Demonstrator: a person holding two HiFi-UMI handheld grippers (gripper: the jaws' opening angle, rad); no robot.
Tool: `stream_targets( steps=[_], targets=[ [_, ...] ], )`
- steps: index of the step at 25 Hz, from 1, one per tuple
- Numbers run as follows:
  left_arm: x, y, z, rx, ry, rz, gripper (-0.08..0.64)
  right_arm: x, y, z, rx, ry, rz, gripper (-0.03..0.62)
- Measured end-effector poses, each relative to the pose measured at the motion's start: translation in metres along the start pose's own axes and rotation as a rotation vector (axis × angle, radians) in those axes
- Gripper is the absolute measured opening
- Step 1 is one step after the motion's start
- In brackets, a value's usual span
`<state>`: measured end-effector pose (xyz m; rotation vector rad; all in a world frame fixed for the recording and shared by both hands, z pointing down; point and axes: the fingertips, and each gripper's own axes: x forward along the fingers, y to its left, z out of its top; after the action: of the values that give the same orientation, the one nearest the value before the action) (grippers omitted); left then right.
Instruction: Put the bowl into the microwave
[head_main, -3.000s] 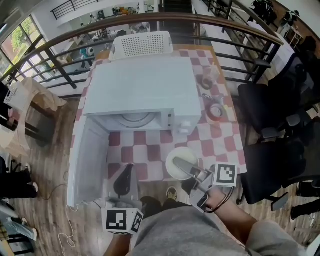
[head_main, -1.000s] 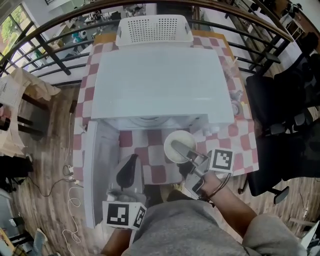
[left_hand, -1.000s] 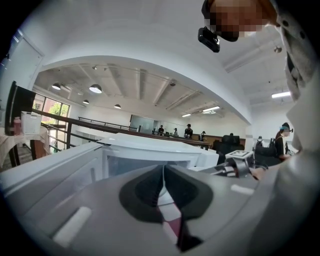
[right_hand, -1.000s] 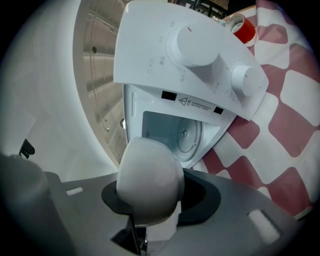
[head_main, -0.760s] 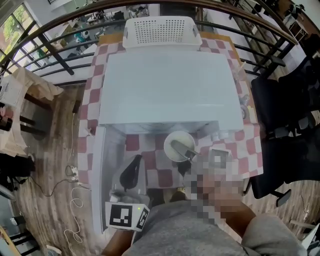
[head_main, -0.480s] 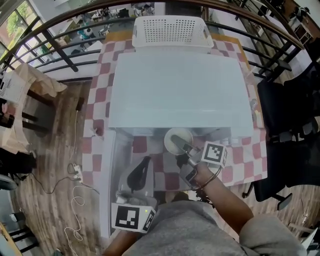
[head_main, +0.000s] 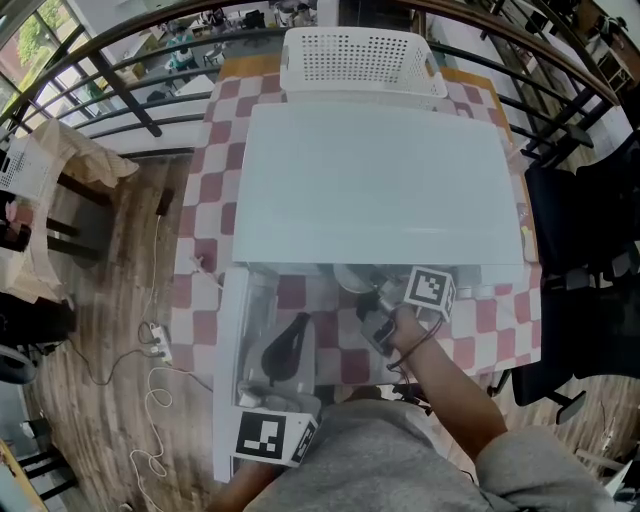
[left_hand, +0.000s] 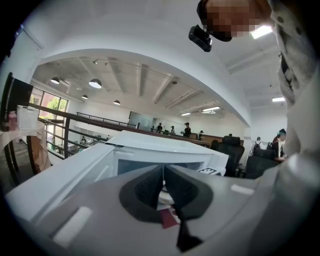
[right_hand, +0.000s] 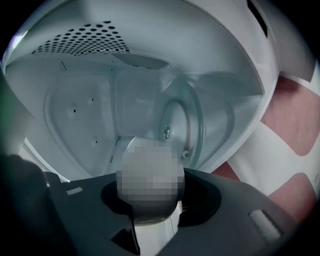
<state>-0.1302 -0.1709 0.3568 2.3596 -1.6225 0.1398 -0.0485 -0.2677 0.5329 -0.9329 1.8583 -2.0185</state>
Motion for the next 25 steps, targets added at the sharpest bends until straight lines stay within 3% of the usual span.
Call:
stream_targets(
  steps=[7, 12, 16, 19, 25],
  targets=[
    [0.0, 0.0, -0.003, 0.001, 0.009, -0.005, 0.017, 0.007, 0.009, -0.001, -0.019, 0.016, 0.037, 0.227],
    [-0.002, 0.0, -0.004, 0.002, 0.012, -0.002, 0.017, 0.01, 0.01, 0.005, -0.022, 0.01, 0.028, 0.22],
    [-0.005, 0.001, -0.006, 0.004, 0.016, 0.0, 0.017, 0.011, 0.012, 0.011, -0.03, -0.028, 0.015, 0.221],
    [-0.007, 0.0, -0.006, 0.006, 0.016, 0.001, 0.017, 0.012, 0.018, 0.017, -0.004, -0.09, 0.035, 0.293],
    [-0.009, 0.0, -0.006, 0.014, 0.021, -0.003, 0.017, 0.013, 0.018, 0.021, 0.013, -0.123, 0.043, 0.292]
  ],
)
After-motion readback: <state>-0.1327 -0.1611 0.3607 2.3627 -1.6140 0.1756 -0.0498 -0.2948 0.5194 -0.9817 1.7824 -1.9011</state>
